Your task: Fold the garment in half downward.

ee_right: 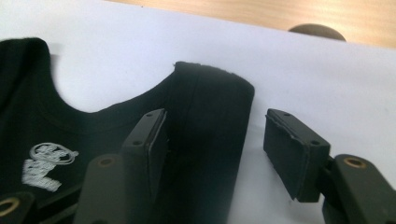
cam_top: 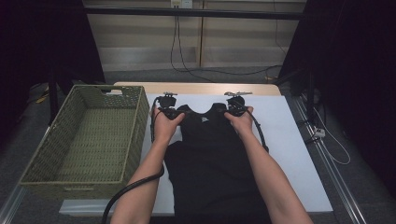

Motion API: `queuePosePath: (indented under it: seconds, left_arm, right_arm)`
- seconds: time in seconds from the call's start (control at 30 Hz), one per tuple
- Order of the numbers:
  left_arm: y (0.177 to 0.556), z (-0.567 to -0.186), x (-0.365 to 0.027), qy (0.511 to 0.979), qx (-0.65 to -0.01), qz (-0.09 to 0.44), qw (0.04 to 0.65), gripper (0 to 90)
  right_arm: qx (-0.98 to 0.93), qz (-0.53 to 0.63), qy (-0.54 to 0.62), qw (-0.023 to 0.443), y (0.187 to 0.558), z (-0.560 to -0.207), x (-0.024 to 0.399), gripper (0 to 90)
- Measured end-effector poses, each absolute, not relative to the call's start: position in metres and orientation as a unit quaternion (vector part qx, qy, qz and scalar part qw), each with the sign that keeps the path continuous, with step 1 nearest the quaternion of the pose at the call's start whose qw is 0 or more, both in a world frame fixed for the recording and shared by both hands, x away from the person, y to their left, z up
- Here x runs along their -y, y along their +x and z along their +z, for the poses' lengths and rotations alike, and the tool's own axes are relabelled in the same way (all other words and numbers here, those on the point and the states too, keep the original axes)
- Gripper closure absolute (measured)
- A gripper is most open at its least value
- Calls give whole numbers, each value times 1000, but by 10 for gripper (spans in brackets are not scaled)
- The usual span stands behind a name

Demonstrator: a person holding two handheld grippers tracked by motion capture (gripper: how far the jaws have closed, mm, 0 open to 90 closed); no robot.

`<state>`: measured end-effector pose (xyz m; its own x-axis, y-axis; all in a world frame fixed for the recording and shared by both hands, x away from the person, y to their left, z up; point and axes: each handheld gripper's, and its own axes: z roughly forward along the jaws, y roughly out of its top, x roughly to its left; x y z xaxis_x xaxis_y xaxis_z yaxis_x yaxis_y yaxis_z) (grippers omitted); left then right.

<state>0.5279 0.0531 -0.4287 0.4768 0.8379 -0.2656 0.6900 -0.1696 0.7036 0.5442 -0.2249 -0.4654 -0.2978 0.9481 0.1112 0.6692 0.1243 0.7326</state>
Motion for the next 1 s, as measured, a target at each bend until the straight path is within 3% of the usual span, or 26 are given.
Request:
queuePosePath:
  seconds: [0.1,0.17,0.2,0.27,0.5,0.6,0.67,0.7,0.73,0.77,1.0]
  left_arm:
    - [530,-431,-51,761,-506,94,396,171]
    - [531,-432,-51,761,-508,96,392,180]
    - [532,-433,-51,760,-511,99,390,184]
    - [536,-434,-52,757,-516,100,389,185]
    - [556,-457,-53,749,-531,112,380,243]
    - [557,-458,-48,759,-520,135,368,319]
    - [554,-457,-40,779,-497,162,346,467]
    - [554,-456,-38,785,-491,144,350,569]
    - [554,-455,-36,781,-496,116,360,733]
    - [553,-454,-34,785,-494,119,354,817]
    - [555,-424,-37,776,-492,137,370,870]
  right_arm:
    - [-728,348,551,213,551,-467,222,475]
    - [-727,354,549,211,555,-467,222,623]
    - [-731,363,542,200,558,-467,222,793]
    - [-724,375,552,172,559,-466,222,863]
    - [-724,399,533,183,547,-445,223,875]
    - [-722,401,535,178,541,-443,227,874]
    - [-719,408,534,176,537,-444,229,874]
    - [-715,411,539,173,535,-445,229,874]
    - [-713,415,538,170,533,-446,230,874]
    - [-716,412,538,168,531,-446,230,874]
    - [-707,419,540,183,524,-429,245,875]
